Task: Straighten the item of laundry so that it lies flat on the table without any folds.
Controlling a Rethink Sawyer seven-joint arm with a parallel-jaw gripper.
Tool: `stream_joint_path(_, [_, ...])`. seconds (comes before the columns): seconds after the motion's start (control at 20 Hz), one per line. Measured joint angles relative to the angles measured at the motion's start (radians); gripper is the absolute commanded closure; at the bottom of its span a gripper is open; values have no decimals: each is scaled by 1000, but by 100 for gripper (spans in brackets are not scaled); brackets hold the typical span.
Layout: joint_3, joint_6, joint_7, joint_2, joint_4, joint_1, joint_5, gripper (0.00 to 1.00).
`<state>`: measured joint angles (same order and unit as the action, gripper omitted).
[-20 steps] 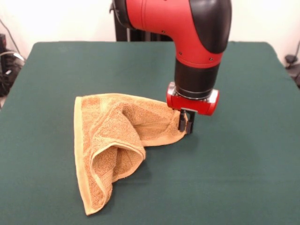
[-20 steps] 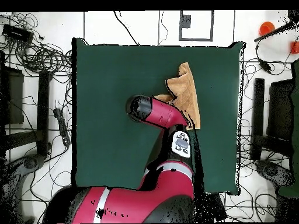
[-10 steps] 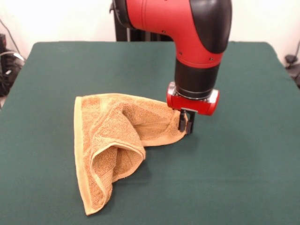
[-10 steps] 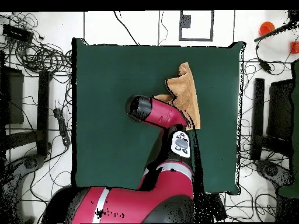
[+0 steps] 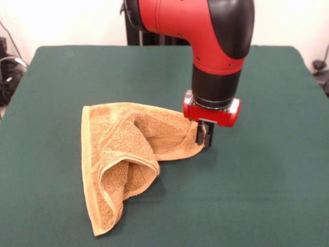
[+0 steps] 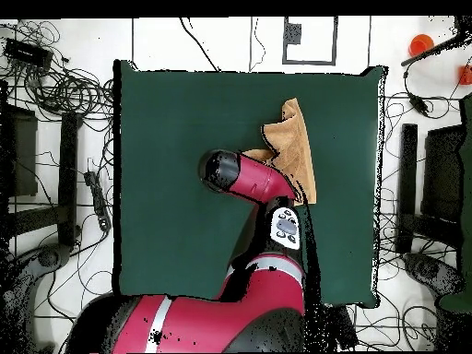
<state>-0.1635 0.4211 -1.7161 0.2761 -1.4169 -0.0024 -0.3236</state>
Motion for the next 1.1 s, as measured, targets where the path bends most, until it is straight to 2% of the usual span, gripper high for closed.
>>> stream_joint_path(1.1, [-41, 24, -2, -24, 25, 34, -78, 100])
